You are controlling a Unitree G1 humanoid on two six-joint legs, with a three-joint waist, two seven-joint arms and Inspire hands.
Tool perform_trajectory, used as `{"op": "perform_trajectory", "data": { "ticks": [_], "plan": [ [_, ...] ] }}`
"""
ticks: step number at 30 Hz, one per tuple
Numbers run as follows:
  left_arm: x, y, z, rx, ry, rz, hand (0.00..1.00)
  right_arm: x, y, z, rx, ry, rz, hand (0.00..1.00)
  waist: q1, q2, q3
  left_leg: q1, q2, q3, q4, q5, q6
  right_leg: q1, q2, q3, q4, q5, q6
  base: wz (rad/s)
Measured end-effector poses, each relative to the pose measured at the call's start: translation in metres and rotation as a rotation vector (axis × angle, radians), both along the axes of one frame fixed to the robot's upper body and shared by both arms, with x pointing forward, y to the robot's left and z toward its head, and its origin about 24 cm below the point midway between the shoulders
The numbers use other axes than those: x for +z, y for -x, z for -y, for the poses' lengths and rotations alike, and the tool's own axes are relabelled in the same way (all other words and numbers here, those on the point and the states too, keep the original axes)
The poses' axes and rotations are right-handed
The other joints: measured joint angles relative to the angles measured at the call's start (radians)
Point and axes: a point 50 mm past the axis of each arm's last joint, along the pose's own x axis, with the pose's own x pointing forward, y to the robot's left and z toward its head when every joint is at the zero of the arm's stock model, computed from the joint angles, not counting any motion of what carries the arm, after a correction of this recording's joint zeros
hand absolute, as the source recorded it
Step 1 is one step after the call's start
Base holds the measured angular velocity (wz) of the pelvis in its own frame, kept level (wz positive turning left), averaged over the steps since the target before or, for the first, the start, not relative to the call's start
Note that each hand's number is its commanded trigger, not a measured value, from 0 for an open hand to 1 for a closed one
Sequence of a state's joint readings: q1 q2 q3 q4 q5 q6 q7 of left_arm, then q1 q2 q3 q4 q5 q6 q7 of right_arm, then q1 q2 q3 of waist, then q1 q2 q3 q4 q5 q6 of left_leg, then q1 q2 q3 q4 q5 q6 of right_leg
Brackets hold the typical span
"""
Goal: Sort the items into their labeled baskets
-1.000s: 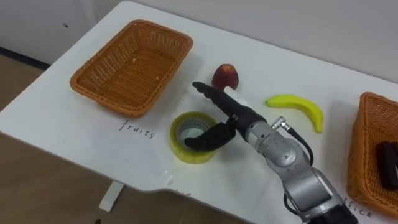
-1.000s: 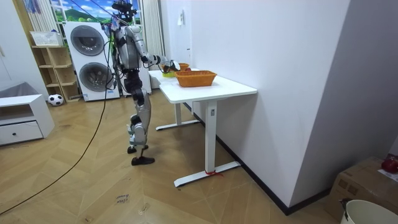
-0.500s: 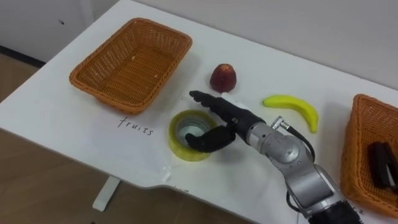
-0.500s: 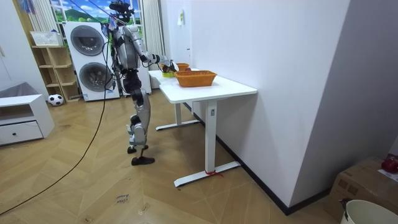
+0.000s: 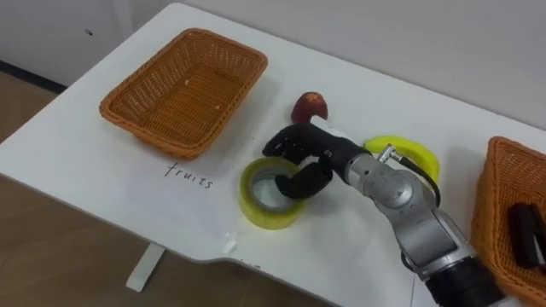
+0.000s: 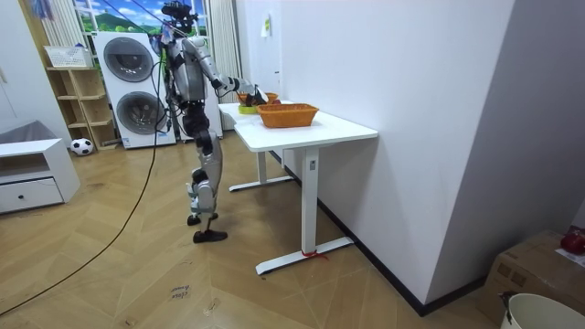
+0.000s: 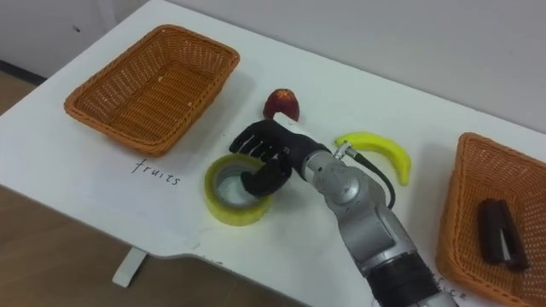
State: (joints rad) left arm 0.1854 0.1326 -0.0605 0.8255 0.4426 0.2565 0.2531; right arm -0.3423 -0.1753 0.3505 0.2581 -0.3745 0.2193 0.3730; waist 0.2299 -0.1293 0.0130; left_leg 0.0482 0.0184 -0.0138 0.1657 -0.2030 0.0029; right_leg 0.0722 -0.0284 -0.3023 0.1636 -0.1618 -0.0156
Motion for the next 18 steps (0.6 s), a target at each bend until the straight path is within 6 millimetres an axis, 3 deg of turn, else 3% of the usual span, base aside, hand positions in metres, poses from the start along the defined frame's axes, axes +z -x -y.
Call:
{"op": "perform_trajectory", "data": {
  "ticks": [18],
  "plan": [
    [-0.0009, -0.0040, 0.0004, 0.000, -0.005, 0.007, 0.00, -0.0065, 0.0026, 0.0016, -0.010, -0.013, -0.030, 1.00, -0.003, -0.001, -0.0008, 0.018, -0.001, 0.006, -0.004, 0.000, 0.000, 0.019, 0.000, 0.004, -0.014, -0.001, 0.003, 0.00]
  ]
}}
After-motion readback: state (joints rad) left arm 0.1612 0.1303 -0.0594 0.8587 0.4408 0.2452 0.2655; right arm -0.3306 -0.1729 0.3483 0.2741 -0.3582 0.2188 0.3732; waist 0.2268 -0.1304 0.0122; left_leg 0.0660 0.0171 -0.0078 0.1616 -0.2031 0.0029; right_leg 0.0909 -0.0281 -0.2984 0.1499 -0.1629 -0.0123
